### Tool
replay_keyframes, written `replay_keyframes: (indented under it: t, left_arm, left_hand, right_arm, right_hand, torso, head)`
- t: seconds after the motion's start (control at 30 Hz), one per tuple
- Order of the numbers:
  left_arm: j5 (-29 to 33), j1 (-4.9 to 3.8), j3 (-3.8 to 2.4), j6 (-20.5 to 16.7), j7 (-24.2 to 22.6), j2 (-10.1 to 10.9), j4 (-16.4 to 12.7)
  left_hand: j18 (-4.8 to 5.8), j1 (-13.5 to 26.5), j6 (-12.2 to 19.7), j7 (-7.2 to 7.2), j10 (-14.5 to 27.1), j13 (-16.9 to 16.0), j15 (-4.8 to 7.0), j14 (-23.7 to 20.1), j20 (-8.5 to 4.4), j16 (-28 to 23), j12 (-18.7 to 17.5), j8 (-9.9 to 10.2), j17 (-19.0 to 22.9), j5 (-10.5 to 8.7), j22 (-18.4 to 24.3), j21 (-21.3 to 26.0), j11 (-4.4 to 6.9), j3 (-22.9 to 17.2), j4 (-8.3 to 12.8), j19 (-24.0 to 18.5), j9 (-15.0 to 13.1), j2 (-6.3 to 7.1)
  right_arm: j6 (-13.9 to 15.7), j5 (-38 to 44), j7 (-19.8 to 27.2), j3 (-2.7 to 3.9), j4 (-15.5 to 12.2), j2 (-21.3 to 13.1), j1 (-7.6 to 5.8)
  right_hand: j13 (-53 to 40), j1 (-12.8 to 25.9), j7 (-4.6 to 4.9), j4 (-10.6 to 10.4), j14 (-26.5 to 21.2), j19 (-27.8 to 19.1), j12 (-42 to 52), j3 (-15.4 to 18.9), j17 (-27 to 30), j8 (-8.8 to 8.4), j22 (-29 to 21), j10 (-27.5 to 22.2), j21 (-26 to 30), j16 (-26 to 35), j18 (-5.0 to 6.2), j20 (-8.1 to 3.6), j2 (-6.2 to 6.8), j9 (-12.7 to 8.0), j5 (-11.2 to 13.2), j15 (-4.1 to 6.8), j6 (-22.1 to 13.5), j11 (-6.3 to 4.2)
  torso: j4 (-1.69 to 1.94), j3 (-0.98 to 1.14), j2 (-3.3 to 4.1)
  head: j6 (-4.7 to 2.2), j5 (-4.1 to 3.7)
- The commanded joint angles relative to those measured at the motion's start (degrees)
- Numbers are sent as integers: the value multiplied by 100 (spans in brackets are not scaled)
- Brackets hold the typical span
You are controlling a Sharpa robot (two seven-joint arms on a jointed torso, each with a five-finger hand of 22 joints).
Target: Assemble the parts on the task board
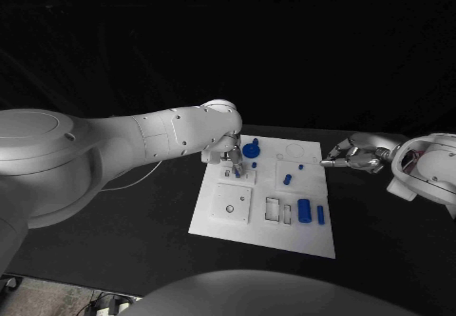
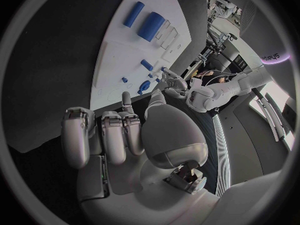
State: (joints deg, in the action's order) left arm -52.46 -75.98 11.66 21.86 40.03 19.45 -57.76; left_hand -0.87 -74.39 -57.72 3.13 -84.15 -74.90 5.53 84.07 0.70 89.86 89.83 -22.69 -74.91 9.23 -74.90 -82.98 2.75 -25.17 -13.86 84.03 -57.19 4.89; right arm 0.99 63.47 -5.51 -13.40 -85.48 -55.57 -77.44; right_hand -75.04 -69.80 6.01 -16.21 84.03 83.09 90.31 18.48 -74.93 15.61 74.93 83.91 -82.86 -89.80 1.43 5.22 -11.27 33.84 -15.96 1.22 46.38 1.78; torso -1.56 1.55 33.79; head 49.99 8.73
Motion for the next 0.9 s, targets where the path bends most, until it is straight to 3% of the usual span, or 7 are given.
replay_keyframes:
  t: [0.03, 0.37, 0.9]
  left_arm:
    - [-12, 7, -1, 202, 670, -20, 19]
    - [22, 14, 0, 238, 621, -48, 89]
    - [32, 49, 1, 213, 483, -88, 198]
  left_hand:
    - [-81, 20, -185, -204, -585, -1510, 7, 593, 5, 14, 17, -19, -1509, -49, -1155, 30, 21, -840, 819, 312, -12, -50]
    - [-85, 72, -170, -194, -585, -1510, -8, 593, 21, 14, 17, -6, -1509, -254, -1155, 49, 8, -901, 876, 299, -20, -95]
    - [-93, 115, -105, -169, -585, -1510, -30, 593, 40, 14, 17, 22, -1509, -359, -1144, 91, -16, -922, 891, 275, -27, -156]
  right_arm:
    - [-75, 9, -12, -1, -14, -6, 3]
    - [-78, 9, -15, 0, -17, -5, 3]
    - [-100, -3, -21, 0, -12, 0, 3]
  right_hand:
    - [-1496, -57, 6, 16, 597, -44, -31, 0, -1507, -35, 1190, 609, 39, -20, 94, 5, -20, -8, -24, 5, 4, -41]
    - [-1496, -57, 6, 16, 597, -44, -31, 0, -1507, -35, 1190, 609, 39, -20, 94, 5, -20, -8, -24, 5, 4, -41]
    - [-1496, -57, 6, 16, 597, -44, -31, 0, -1507, -35, 1190, 609, 39, -20, 94, 5, -20, -8, -24, 5, 4, -41]
  torso:
    - [0, 0, 1]
    - [1, 1, 0]
    - [0, 1, 2]
  head:
    - [1, 0]
    - [1, 4]
    - [1, 8]
